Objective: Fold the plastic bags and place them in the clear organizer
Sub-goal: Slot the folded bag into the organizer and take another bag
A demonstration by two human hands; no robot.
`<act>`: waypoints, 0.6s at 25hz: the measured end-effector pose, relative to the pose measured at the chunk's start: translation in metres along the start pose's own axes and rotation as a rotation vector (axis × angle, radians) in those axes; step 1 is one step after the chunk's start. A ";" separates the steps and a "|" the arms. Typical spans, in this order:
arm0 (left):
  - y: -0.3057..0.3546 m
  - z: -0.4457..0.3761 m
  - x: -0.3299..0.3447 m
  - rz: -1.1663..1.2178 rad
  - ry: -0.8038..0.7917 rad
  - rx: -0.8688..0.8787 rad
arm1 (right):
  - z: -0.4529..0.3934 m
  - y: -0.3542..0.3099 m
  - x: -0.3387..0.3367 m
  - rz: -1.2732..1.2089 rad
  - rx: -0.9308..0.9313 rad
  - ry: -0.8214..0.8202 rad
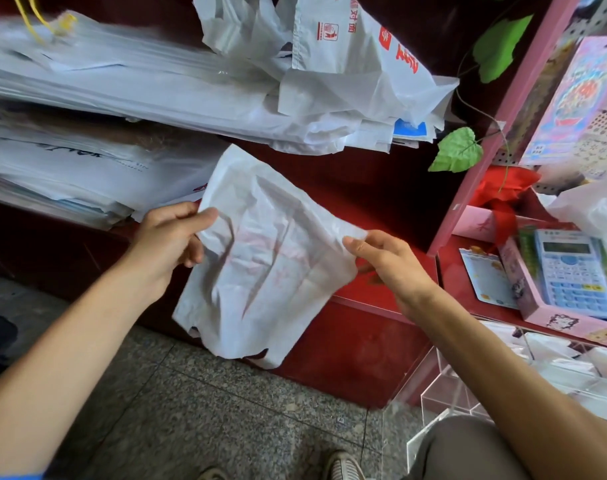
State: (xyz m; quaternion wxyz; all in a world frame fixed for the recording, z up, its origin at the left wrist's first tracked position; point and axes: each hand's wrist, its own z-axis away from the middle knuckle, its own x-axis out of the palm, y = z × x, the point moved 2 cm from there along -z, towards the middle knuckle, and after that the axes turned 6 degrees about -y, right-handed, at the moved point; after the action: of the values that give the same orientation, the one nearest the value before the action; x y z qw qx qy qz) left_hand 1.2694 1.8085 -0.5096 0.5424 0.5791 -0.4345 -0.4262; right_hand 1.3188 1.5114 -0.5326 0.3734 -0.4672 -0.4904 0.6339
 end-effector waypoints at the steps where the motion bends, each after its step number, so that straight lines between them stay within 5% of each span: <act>1: 0.002 0.001 -0.002 0.038 0.013 0.003 | -0.001 0.003 0.000 -0.033 0.061 -0.013; 6: 0.002 0.006 0.001 0.108 -0.044 -0.077 | 0.003 0.005 0.021 -0.371 0.279 -0.280; 12: -0.003 0.008 0.000 0.078 -0.205 -0.309 | -0.004 0.000 0.019 -0.464 0.214 -0.025; 15: -0.007 0.009 0.002 0.146 -0.167 -0.268 | -0.002 -0.005 0.009 -0.495 0.070 -0.018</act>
State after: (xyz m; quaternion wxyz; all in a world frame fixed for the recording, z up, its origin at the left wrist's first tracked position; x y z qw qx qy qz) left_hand 1.2616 1.8045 -0.5174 0.6061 0.4311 -0.4582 -0.4866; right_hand 1.3180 1.5216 -0.5297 0.5287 -0.3141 -0.5710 0.5439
